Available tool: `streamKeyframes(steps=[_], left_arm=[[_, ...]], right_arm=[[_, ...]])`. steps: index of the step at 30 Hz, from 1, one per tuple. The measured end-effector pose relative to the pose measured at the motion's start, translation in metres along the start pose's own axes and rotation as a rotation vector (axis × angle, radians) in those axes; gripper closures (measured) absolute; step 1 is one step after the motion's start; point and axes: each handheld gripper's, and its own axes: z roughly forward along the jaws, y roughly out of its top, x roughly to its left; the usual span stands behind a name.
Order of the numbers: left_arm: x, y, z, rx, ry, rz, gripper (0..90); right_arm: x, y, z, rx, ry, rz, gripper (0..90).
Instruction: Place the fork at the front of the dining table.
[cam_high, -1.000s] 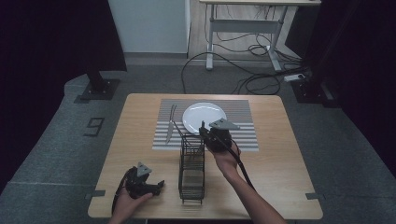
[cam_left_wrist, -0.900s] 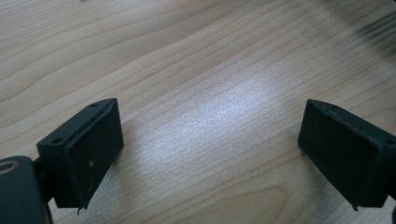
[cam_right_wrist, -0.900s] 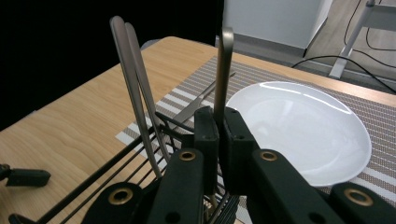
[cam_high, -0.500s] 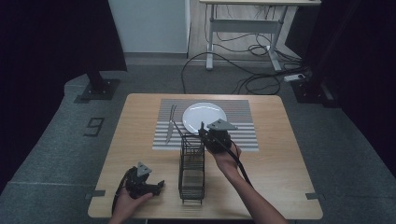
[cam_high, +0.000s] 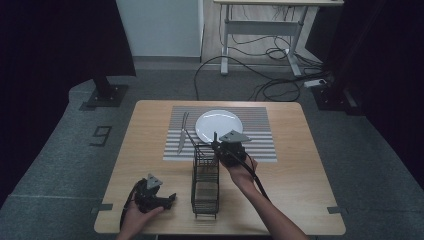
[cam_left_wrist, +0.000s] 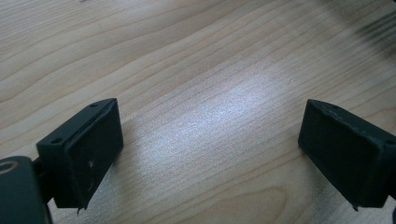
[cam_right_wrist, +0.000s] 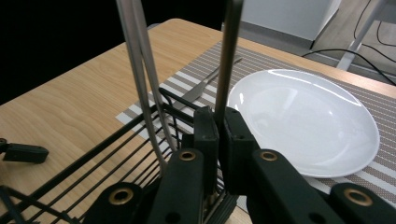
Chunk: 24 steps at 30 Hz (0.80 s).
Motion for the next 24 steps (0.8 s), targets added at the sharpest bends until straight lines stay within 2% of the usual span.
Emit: streamKeyframes(steps=[4, 5, 7, 8, 11, 16, 17, 18, 21, 24], left_arm=[[0.0, 0.0, 0.0, 0.0, 0.0, 0.0, 6.4], [0.0, 0.0, 0.0, 0.0, 0.0, 0.0, 6.4], [0.0, 0.0, 0.0, 0.001, 0.0, 0.0, 6.4], [0.0, 0.0, 0.0, 0.001, 0.0, 0.0, 6.4], [0.0, 0.0, 0.0, 0.001, -0.001, 0.0, 6.3], [0.0, 0.0, 0.0, 0.0, -0.001, 0.0, 6.3], [0.0, 0.0, 0.0, 0.0, -0.001, 0.0, 6.3], [0.0, 0.0, 0.0, 0.0, -0.001, -0.002, 6.4], [0.0, 0.0, 0.0, 0.001, 0.0, -0.001, 6.3], [0.0, 0.0, 0.0, 0.001, 0.0, -0.002, 6.3]], right_arm=[[0.002, 0.001, -0.003, -0.014, 0.007, -0.002, 86.3], [0.003, 0.005, -0.008, -0.042, 0.011, 0.003, 86.3], [0.003, 0.007, -0.011, -0.057, 0.005, -0.003, 86.3], [0.002, 0.013, -0.018, -0.09, -0.003, -0.02, 86.3], [-0.001, 0.023, -0.031, -0.129, 0.016, 0.003, 86.3], [-0.004, 0.039, -0.056, -0.198, 0.018, 0.005, 86.4], [-0.004, 0.039, -0.056, -0.198, 0.018, 0.005, 86.4], [-0.006, 0.044, -0.068, -0.231, 0.019, 0.007, 86.4], [-0.009, 0.048, -0.08, -0.26, 0.013, 0.009, 86.4], [-0.015, 0.051, -0.09, -0.286, -0.008, 0.015, 86.3]])
